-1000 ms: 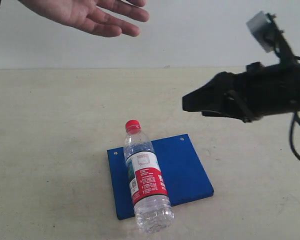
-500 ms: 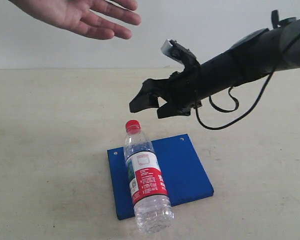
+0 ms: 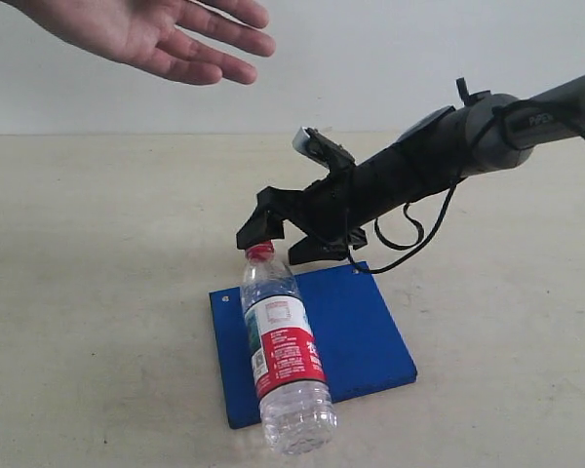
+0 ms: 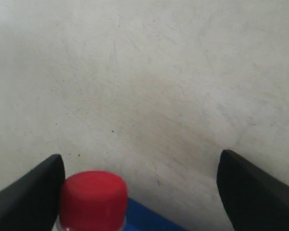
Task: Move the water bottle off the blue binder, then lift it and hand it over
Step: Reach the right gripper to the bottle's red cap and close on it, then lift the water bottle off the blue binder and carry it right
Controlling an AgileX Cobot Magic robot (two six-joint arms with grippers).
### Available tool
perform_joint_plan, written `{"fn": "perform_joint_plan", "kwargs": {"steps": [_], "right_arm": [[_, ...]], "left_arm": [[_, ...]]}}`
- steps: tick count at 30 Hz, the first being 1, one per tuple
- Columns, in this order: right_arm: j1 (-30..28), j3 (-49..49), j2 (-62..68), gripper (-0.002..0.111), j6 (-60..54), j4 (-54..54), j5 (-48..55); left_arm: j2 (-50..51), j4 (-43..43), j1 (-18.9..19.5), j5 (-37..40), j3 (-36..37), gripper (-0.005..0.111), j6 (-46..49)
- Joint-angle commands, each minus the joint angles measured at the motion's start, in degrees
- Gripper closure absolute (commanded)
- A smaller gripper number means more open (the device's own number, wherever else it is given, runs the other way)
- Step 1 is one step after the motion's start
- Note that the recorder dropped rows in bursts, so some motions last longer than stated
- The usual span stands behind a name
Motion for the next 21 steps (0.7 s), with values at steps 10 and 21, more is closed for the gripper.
{"fn": "perform_joint_plan", "kwargs": {"steps": [10,21], "right_arm": [[0.1,-0.2,2.4,0.085,-4.7,-0.7,6.7],[-0.1,-0.2,-7.0,0.108,-11.8,2.9,4.0]], "left_arm": [[-0.2,0.0,-0.3,-0.8,-0.1,0.102,0.2],[-0.2,0.0,-0.3,-0.8,-0.1,0.102,0.2]]}}
